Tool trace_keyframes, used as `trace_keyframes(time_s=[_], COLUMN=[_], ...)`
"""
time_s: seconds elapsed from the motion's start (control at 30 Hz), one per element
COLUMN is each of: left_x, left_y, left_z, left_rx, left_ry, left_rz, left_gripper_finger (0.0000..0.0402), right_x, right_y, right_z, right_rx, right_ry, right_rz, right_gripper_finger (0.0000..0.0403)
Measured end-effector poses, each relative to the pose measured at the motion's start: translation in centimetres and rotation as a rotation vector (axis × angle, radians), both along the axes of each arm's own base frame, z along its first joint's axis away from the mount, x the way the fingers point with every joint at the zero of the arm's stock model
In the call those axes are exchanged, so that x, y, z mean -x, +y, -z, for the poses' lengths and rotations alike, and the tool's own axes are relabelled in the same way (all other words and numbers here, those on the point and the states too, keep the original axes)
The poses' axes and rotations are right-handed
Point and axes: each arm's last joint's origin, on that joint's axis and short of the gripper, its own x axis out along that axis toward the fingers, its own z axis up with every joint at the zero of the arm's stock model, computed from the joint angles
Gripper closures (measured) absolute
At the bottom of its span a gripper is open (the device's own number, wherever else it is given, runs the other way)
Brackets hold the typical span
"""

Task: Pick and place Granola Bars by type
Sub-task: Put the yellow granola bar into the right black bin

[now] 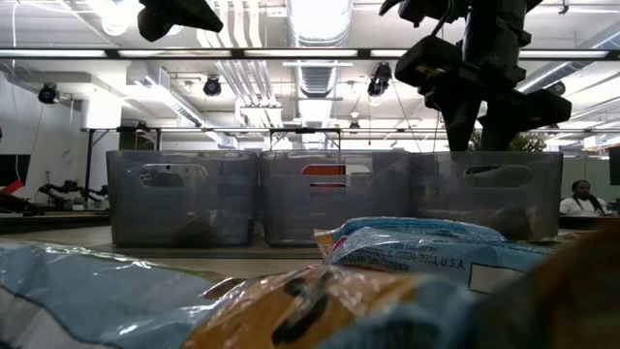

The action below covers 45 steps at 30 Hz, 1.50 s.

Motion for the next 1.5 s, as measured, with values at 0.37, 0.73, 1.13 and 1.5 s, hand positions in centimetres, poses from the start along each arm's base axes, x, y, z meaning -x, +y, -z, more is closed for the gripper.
trace_keyframes(time_s=[0.37, 0.73, 1.13, 1.5], left_x=[0.0, 0.0, 0.0, 0.0], left_y=[0.0, -0.1, -0.1, -0.1], left_z=[0.0, -0.2, -0.2, -0.4], left_rx=[0.054, 0.090, 0.077, 0.035], left_ry=[-0.024, -0.041, -0.035, -0.024], left_rz=[-0.018, -0.013, -0.007, 0.013], left_gripper_finger=[0.0384, 0.0278, 0.0273, 0.0273], right_x=[-0.7, -1.6, -2.6, -3.2], right_y=[0.1, 0.2, 0.3, 0.3], right_z=[-1.4, -3.4, -6.2, -10.3], right_rx=[0.062, 0.128, 0.207, 0.319], right_ry=[-0.074, -0.162, -0.273, -0.418], right_rz=[-0.223, -0.414, -0.581, -0.740], right_gripper_finger=[0.0223, 0.0230, 0.0351, 0.0392])
